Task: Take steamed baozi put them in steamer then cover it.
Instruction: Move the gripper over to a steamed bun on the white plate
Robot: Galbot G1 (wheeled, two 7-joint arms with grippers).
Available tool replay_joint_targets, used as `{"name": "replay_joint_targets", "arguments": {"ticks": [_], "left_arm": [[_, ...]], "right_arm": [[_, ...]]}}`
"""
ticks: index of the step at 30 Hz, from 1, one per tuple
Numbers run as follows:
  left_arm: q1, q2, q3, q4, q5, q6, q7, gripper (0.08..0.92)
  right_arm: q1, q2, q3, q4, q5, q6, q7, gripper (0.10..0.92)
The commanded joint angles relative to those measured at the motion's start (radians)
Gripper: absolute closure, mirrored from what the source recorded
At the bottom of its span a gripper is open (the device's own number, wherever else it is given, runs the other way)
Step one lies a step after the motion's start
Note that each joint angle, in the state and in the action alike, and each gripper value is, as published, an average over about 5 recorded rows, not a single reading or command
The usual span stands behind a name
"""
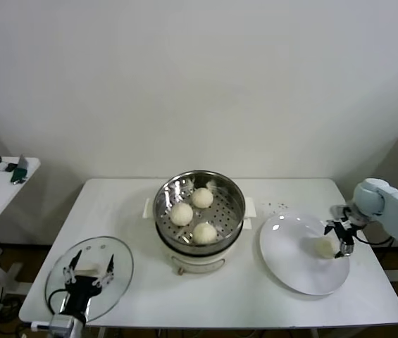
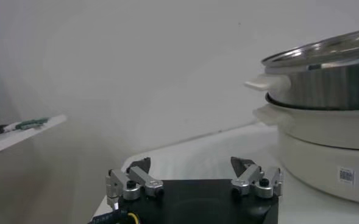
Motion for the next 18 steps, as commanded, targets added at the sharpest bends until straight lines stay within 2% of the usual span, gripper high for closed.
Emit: {"name": "replay_joint_targets", "arguments": {"ticks": [1, 8, 18], "left_arm": [[0.002, -0.002, -0.002, 0.001, 0.002, -0.002, 0.0, 0.177], [0.001, -0.003, -0.002, 0.002, 0.003, -0.004, 0.0, 0.177], [0.002, -0.003, -0.002, 0.006, 0.001, -0.007, 0.0, 0.177]], "right_arm": [[-0.026, 0.047, 0.019, -0.035, -0.022, 0.003, -0.005, 0.203], [-0.01, 0.045, 0.0, -0.031, -0.005, -0.002, -0.016, 0.212], [0.026, 0.03, -0.039, -0.02, 0.061, -0.026, -0.021, 0.278]]}}
